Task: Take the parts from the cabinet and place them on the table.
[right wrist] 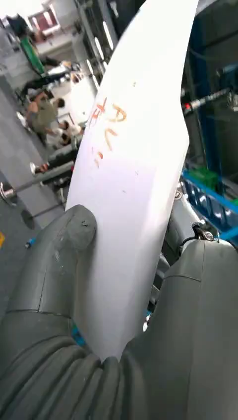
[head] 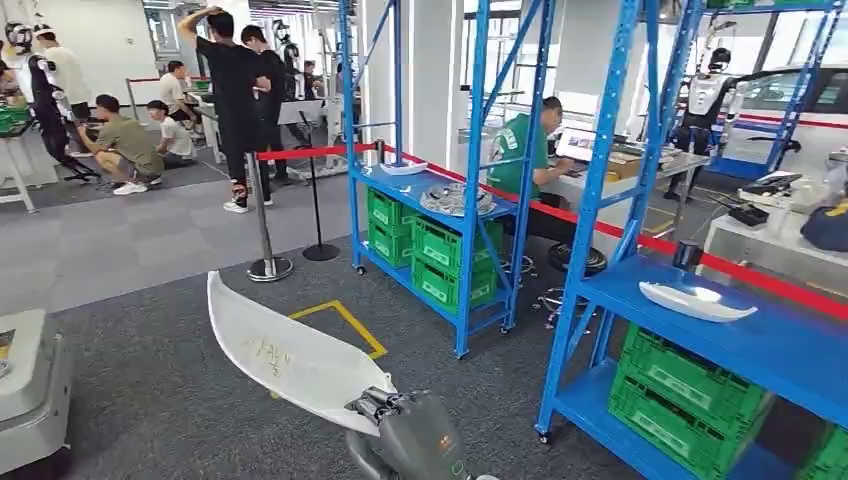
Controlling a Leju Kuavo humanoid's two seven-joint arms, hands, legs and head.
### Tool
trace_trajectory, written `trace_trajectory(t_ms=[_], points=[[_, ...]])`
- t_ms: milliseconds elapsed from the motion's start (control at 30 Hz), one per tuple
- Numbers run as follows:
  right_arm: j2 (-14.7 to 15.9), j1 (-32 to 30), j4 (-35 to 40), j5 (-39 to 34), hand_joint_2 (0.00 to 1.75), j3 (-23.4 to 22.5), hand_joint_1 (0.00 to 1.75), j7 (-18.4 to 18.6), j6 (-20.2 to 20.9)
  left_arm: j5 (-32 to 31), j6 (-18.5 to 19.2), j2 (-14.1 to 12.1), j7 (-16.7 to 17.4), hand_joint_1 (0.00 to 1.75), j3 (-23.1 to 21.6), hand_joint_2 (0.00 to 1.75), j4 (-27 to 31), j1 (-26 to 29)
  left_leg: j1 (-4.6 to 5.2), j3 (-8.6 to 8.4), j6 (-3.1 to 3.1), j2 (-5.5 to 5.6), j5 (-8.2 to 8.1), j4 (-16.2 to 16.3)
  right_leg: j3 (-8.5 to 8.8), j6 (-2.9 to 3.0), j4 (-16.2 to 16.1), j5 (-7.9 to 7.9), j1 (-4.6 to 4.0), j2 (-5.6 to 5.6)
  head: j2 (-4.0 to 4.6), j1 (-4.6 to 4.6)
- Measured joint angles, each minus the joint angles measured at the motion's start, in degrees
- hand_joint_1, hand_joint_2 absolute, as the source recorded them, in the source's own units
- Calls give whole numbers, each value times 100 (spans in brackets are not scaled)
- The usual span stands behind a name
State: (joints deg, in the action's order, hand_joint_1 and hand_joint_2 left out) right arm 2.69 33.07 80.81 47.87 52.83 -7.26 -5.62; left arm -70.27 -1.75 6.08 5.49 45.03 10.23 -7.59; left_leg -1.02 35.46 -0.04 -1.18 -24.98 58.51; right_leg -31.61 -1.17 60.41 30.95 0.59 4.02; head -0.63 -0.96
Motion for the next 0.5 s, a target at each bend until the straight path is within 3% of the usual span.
trace_trajectory(t_ms=[33, 67, 100, 133, 167, 200, 233, 267, 300, 333, 367, 433, 467, 500], points=[[2, 1, 0, 0, 175, 0, 175, -2, -4, 0, 0, -4, -2, 0, 0, 175, 2, -17, 0, 3, 26, 67, 7, 0, -179, -3, 389, 216, 9, -229, 0, 7], [13, -13, -2, 0, 175, 0, 175, 9, -2, 0, 0, -2, -2, 0, 0, 175, 2, -34, 6, 13, 49, 144, 7, 0, -428, -4, 891, 444, 1, -339, 0, 11], [24, -37, -7, 2, 175, 0, 175, 22, 2, 0, 2, -2, -2, 0, 0, 175, 0, -35, 18, 18, 56, 244, 7, 4, -698, 4, 1405, 630, -10, -377, 0, 11], [31, -61, -9, 11, 175, 0, 175, 35, 4, 0, 7, -2, -2, 0, 0, 175, 0, -26, 32, 21, 59, 334, 8, 9, -887, 22, 1714, 674, -20, -388, 0, 20], [31, -78, -9, 15, 175, 0, 175, 57, 4, 0, 9, -2, 2, 0, 0, 175, 0, -16, 41, 21, 60, 423, 8, 17, -922, 52, 1693, 562, -32, -396, 0, 15], [31, -80, -9, 17, 175, 0, 175, 68, 4, 0, 9, -2, 6, 0, 0, 175, 0, -16, 45, 21, 59, 515, 8, 30, -813, 91, 1389, 324, -41, -412, 0, 22], [33, -78, -9, 20, 175, 0, 175, 68, 4, 0, 9, -2, 9, 0, 0, 175, 0, -18, 47, 18, 57, 604, 9, 39, -606, 132, 911, 47, -53, -444, 0, 20], [31, -73, -7, 33, 175, 0, 175, 66, 4, 0, 9, -2, 9, 0, 0, 175, 0, -23, 48, 15, 52, 683, 11, 46, -359, 174, 367, -228, -66, -564, 0, 22], [33, -71, -7, 46, 175, 0, 175, 68, 4, -2, 9, 9, 13, 0, 0, 175, 0, -25, 33, 23, 43, 740, 17, 47, -187, 217, -52, -336, -72, -858, 0, 22], [33, -72, -7, 50, 175, 0, 175, 70, 4, -4, 11, 15, 13, 0, 0, 175, 2, -41, 60, 45, -9, 812, 23, 61, -171, 212, -137, -297, -72, -921, 0, 17], [35, -73, -7, 52, 175, -2, 175, 74, 7, -7, 22, 15, 13, 0, 0, 175, 0, -37, 38, 75, -52, 860, 42, 43, -167, 197, -132, -303, -88, -832, 0, 28], [31, -71, -2, 59, 175, -2, 175, 70, 7, -13, 26, 15, 13, 0, 0, 175, -2, -9, 9, 89, -138, 989, 88, -18, -167, 239, -141, -317, -109, -737, 0, 28], [20, -73, 2, 59, 175, -2, 175, 72, 7, -17, 26, 11, 15, 0, 0, 175, -2, -3, 32, 125, -156, 956, 95, 2, -100, 275, -243, -388, -34, -651, 0, 24], [17, -73, 0, 61, 175, -2, 175, 74, 9, -17, 26, 13, 15, 0, 0, 175, -2, 6, 64, 159, -151, 587, 29, 97, -65, 293, -287, -407, -49, -578, 0, 24]])
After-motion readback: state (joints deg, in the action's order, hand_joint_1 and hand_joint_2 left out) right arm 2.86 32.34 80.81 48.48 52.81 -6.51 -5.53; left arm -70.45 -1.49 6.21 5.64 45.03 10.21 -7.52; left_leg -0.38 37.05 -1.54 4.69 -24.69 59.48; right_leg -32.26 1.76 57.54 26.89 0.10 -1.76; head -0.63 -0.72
